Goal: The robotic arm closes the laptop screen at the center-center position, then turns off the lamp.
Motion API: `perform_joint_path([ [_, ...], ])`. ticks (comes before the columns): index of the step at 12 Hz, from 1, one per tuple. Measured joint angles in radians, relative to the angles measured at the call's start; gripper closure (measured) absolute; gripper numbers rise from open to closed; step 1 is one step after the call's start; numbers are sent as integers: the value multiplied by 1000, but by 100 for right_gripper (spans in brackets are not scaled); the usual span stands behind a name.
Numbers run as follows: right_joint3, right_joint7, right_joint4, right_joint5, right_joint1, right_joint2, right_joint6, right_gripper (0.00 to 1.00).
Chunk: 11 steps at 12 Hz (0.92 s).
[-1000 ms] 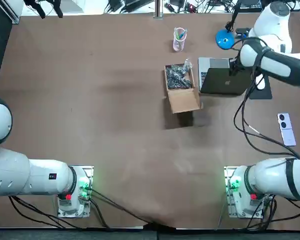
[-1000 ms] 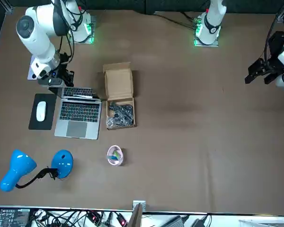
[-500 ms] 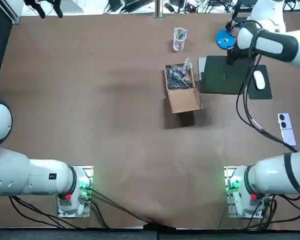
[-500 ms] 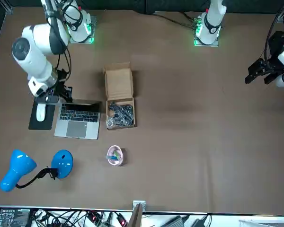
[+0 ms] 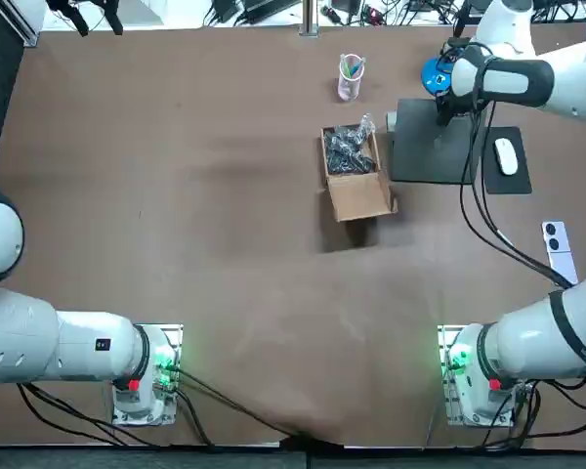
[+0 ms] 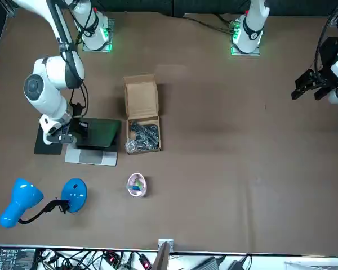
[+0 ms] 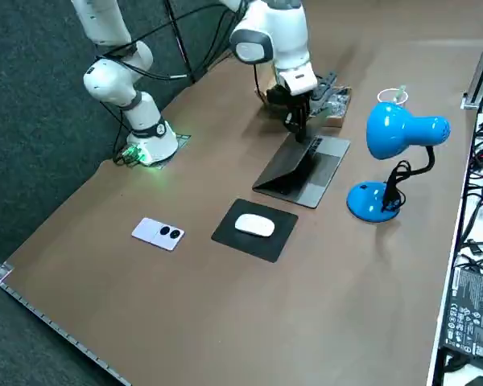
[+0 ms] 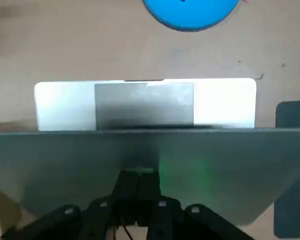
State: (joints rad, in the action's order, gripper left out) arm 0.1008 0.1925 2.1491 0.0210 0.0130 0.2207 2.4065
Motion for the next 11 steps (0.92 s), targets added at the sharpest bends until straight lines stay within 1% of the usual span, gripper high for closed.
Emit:
perform_joint_path([
  [3, 0, 47, -29, 40, 1, 55, 41, 98],
  [7, 0, 52, -35, 41, 0, 104, 119, 98],
  [11, 0, 54, -59, 41, 0, 130, 134, 98],
])
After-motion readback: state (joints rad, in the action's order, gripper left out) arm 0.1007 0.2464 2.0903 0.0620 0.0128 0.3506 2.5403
